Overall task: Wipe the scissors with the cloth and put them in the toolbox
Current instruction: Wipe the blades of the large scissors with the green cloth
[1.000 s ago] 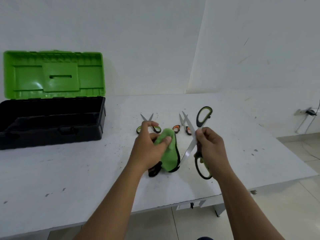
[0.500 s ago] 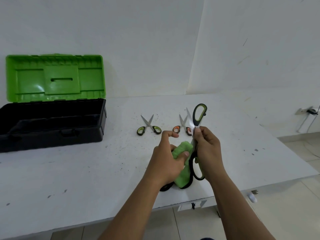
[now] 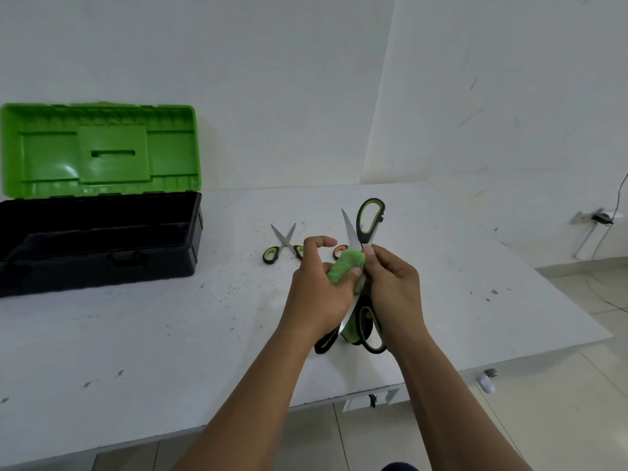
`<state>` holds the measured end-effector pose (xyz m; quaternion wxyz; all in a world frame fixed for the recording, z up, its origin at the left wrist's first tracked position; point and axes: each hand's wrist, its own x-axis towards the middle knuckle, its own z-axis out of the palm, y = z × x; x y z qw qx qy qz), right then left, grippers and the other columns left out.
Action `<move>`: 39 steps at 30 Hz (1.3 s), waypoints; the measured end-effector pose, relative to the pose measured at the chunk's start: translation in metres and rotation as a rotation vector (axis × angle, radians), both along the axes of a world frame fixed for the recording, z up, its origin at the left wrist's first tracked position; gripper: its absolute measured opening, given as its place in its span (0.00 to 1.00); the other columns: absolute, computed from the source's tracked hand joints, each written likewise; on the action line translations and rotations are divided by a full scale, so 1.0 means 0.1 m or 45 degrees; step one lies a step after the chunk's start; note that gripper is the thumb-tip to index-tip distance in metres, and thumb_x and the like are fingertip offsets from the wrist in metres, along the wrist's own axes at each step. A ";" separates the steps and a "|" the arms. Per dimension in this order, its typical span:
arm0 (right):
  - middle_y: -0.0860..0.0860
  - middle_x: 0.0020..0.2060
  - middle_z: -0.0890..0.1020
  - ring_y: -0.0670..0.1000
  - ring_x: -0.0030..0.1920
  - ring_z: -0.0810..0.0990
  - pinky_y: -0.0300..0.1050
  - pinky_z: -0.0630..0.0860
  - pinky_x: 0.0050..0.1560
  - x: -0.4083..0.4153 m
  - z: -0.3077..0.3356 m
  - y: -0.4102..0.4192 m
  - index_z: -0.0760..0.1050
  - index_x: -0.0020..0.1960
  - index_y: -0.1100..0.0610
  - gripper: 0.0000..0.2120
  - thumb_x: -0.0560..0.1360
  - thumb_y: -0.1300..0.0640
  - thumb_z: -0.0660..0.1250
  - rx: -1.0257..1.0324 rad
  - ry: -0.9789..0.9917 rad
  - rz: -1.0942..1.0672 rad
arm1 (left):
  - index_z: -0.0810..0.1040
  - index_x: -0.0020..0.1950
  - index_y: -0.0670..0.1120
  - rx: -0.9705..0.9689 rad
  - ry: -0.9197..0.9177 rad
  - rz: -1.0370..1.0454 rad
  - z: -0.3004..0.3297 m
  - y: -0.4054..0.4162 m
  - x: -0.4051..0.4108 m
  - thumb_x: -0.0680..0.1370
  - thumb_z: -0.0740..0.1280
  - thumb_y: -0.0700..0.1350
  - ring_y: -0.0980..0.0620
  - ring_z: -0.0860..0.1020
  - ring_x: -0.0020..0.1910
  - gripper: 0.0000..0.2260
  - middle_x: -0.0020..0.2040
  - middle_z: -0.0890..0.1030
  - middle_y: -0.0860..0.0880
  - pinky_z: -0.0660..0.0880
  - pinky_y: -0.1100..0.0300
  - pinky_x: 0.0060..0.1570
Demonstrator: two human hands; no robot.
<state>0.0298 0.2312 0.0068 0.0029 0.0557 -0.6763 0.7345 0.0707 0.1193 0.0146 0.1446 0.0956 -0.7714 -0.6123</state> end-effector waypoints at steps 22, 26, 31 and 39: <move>0.49 0.28 0.73 0.52 0.30 0.69 0.41 0.67 0.25 -0.18 0.19 0.09 0.83 0.41 0.51 0.16 0.85 0.51 0.63 0.154 -0.024 -0.174 | 0.66 0.65 0.59 -0.206 -0.045 -0.113 -0.13 0.03 0.10 0.81 0.72 0.50 0.46 0.82 0.42 0.19 0.46 0.83 0.45 0.79 0.52 0.42; 0.48 0.28 0.74 0.48 0.26 0.71 0.41 0.68 0.26 -0.24 0.22 0.13 0.82 0.42 0.51 0.15 0.85 0.50 0.63 0.168 -0.047 -0.232 | 0.64 0.67 0.60 -0.230 -0.172 -0.221 -0.12 -0.06 0.16 0.81 0.72 0.50 0.45 0.83 0.47 0.21 0.50 0.84 0.45 0.79 0.55 0.45; 0.43 0.25 0.72 0.43 0.23 0.70 0.39 0.69 0.25 -0.28 0.26 0.21 0.79 0.43 0.51 0.16 0.87 0.50 0.60 0.135 -0.012 -0.255 | 0.63 0.72 0.61 -0.249 -0.331 -0.304 -0.07 -0.30 0.19 0.81 0.72 0.51 0.55 0.82 0.49 0.24 0.53 0.81 0.55 0.75 0.68 0.43; 0.53 0.27 0.68 0.50 0.27 0.64 0.44 0.63 0.29 0.01 0.04 0.15 0.72 0.38 0.62 0.14 0.81 0.63 0.61 0.232 0.049 -0.015 | 0.65 0.73 0.62 0.155 -0.126 0.019 0.05 -0.18 -0.04 0.79 0.75 0.53 0.57 0.83 0.51 0.27 0.50 0.83 0.55 0.78 0.62 0.50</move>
